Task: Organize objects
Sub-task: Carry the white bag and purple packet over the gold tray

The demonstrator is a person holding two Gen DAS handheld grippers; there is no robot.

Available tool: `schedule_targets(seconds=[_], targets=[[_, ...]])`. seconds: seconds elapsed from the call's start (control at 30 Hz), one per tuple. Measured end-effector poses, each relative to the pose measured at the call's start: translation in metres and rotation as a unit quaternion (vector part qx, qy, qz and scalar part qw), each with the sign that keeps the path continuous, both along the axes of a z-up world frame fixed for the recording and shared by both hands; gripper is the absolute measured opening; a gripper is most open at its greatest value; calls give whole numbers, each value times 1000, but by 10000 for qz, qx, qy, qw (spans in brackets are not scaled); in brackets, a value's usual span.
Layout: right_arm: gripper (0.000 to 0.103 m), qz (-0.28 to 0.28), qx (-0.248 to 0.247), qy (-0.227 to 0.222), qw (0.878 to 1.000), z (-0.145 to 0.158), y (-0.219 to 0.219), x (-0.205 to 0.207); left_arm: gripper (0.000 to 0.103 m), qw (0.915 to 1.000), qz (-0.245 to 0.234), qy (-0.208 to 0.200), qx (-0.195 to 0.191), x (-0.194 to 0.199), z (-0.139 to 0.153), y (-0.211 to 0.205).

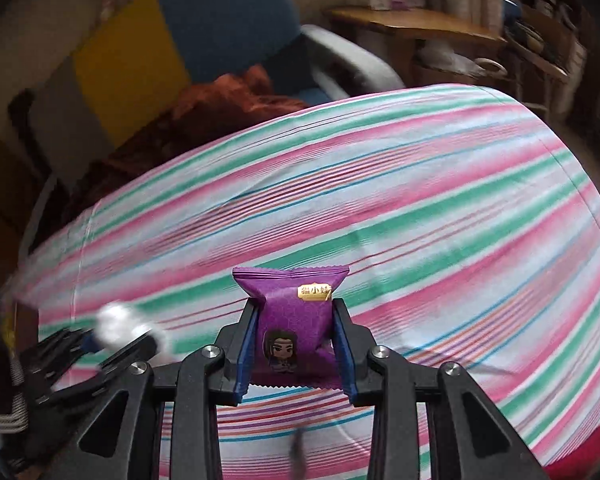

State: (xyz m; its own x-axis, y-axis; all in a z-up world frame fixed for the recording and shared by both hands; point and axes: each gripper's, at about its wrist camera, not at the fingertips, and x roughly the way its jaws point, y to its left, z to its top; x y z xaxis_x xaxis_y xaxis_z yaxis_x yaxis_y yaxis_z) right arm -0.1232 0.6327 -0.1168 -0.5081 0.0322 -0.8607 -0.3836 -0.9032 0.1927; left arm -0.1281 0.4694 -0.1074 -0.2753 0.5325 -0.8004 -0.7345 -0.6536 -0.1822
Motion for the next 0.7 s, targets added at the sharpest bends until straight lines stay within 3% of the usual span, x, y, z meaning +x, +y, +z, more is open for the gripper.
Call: schedule_targets(seconds=[0.37,0.7], targets=[[34,922,500,-609,9926,-22,-52,-21,41,9947,595,823,159,40,66,-127],[34,1681,648,-931,9792,-14,-133,-24,41,9877,1084,1123,76,54,75,-200]])
